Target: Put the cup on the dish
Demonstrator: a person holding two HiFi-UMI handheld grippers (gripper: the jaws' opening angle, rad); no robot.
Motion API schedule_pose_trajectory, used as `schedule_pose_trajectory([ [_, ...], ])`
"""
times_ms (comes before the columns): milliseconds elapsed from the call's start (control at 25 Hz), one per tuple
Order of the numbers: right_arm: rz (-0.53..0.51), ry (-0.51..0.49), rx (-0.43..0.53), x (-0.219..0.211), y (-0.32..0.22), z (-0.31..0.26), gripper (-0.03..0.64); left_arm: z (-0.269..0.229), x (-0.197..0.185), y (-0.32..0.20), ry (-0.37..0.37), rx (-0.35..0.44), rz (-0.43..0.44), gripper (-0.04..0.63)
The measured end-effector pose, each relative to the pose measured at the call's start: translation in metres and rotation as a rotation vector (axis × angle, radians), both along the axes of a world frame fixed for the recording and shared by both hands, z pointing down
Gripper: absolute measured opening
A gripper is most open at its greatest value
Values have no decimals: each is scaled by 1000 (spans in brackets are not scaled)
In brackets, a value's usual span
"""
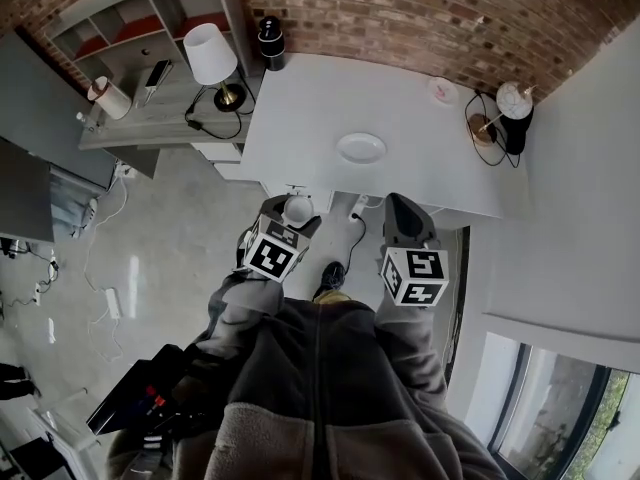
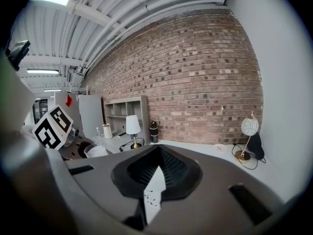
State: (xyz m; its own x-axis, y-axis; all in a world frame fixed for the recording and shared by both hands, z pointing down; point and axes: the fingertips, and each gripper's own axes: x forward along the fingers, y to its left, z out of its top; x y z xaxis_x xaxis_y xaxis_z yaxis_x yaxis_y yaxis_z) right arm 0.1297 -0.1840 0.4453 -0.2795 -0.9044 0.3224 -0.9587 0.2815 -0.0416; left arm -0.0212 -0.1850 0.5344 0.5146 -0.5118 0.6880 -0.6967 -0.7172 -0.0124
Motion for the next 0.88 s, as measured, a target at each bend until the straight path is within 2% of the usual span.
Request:
schedule_pose_trajectory([
  [240,-7,-6,4,26,-42,-2,1,-7,27,-51,-6,12,-6,259],
  [440,0,2,-2,58,-67,-2,0,-11,67,-86,5,24,16,259],
  [600,14,-2,-13,82,-81,3,0,-11,92,-99,10,26,37,259],
  [880,21,-20,-38,88,-82,15,0,-5,99,-103,10,17,43,259],
])
